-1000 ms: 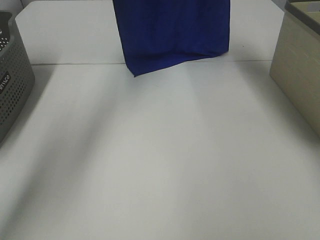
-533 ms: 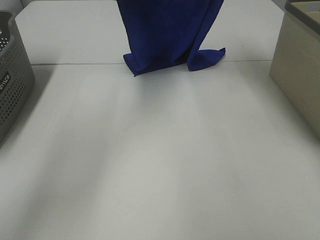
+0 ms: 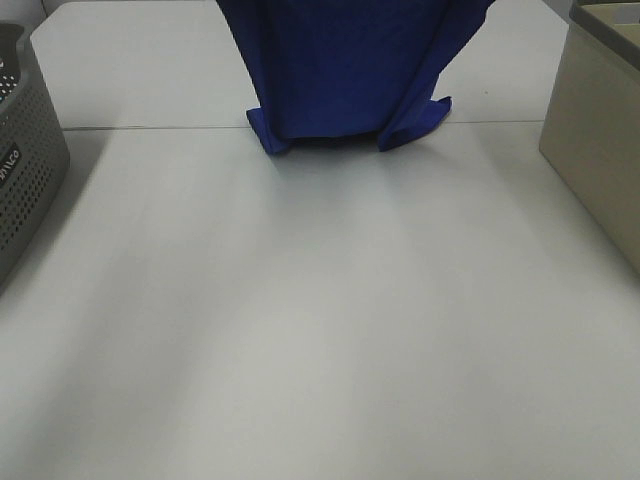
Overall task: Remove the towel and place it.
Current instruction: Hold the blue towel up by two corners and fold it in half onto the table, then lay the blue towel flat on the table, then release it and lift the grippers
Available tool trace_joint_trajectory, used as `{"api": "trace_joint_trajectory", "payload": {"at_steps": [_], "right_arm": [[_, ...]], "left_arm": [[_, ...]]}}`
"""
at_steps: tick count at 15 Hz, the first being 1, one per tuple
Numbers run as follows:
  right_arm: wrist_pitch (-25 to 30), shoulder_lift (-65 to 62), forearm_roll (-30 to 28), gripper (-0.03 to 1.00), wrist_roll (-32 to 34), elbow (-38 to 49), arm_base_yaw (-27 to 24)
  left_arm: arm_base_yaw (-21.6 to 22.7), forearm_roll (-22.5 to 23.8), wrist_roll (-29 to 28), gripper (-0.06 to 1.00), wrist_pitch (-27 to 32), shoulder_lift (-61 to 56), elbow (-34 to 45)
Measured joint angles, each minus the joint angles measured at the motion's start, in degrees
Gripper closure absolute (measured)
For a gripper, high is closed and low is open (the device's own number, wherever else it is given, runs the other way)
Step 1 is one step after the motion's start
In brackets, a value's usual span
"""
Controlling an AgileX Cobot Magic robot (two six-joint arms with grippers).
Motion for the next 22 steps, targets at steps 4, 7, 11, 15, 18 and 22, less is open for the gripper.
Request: {"api": "trace_joint_trajectory", "payload": {"at_steps": [4,7,11,15,18,22], "right_arm": [[-0.06,-17.65,3.15,0.97,1.03,21.49,0.06],[0.06,-29.28,7.05,0.97,1.15,34.38,0.06],[0.0,-44.98,10.89,0.97,1.6,48.64,0.52],[-0.06,-51.28,12.61,0.97,2.46,60.45,0.52],[-0.11,-54.6,13.52,0.97,2.75,68.18,0.52],[-0.17,-57.64,18.45,0.97,2.92,78.67,0.52]], "left_arm": [[-1.6,-2.81,-1.32,0.94,-0.06,-19.82,29.16],[-2.58,-4.7,-3.15,0.94,-0.11,-30.42,40.39],[-3.09,-11.0,-5.73,0.94,-0.52,-42.74,50.59],[-7.51,-12.38,-8.71,0.94,-0.57,-47.67,62.05],[-11.52,-13.18,-11.46,0.94,-0.52,-49.1,67.95],[-15.76,-15.13,-15.3,0.94,-0.52,-50.36,76.89]]}}
